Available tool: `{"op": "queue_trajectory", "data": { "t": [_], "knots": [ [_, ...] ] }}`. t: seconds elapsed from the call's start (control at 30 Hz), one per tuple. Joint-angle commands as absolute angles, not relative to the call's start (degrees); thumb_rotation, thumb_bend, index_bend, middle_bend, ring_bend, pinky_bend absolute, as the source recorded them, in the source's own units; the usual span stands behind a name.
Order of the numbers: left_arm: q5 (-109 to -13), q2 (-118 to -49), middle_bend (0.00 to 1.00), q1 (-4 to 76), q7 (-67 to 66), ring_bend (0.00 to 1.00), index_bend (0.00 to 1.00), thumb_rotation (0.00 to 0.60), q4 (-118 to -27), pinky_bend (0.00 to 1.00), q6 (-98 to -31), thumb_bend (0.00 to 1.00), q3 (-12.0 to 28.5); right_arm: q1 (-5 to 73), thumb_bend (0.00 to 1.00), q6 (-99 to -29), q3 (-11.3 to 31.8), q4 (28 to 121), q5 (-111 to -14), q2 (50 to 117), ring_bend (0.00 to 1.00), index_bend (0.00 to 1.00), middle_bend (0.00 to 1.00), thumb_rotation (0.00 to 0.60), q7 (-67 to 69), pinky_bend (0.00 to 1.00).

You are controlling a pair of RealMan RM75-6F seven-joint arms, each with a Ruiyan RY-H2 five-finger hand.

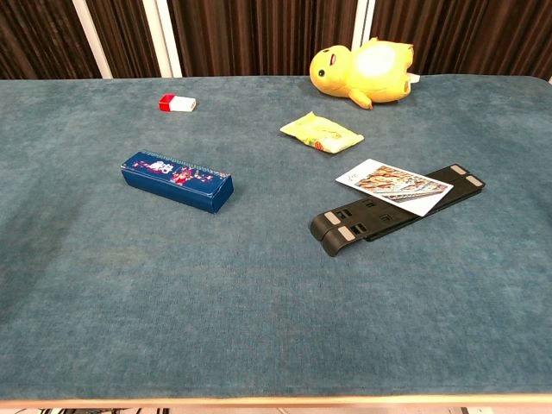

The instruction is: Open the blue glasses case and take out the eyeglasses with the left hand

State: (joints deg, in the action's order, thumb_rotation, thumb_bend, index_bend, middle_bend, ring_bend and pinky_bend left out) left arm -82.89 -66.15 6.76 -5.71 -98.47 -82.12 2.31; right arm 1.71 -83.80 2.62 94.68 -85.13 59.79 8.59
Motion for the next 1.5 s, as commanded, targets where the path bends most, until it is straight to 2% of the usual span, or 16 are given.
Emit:
{"op": "queue_trajectory", "data": {
  "t": [0.03, 0.7, 1.0, 1.2, 1.5],
  "knots": [
    [-82.97, -66.08, 0.00, 6.71, -5.49, 0.00, 0.00, 0.600, -98.51, 0.03, -82.18, 0.07, 2.28, 1.71, 0.11, -83.76, 2.59, 94.68, -85.13, 59.78, 0.00, 0.00, 0.00, 0.600, 8.62, 0.20],
    [-82.45, -66.12, 0.00, 6.90, -7.17, 0.00, 0.00, 0.600, -98.64, 0.03, -81.50, 0.07, 2.14, 1.89, 0.11, -83.07, 2.73, 94.72, -84.34, 59.76, 0.00, 0.00, 0.00, 0.600, 8.83, 0.20],
    [-80.82, -65.98, 0.00, 8.58, -9.80, 0.00, 0.00, 0.600, -99.70, 0.03, -79.49, 0.08, 3.36, 2.17, 0.12, -81.97, 3.10, 94.99, -82.83, 59.76, 0.00, 0.00, 0.00, 0.600, 8.98, 0.20],
    [-77.39, -66.29, 0.01, 13.94, -15.12, 0.00, 0.00, 0.600, -102.11, 0.05, -73.43, 0.11, 6.62, 2.26, 0.12, -81.46, 3.16, 95.49, -82.26, 59.64, 0.00, 0.00, 0.00, 0.600, 8.97, 0.20],
    [-66.08, -70.86, 0.04, 27.90, -26.27, 0.00, 0.00, 0.600, -101.75, 0.05, -58.50, 0.16, 13.02, 2.38, 0.13, -80.43, 3.25, 96.12, -81.29, 59.05, 0.00, 0.00, 0.00, 0.600, 9.96, 0.20]
  ]
}}
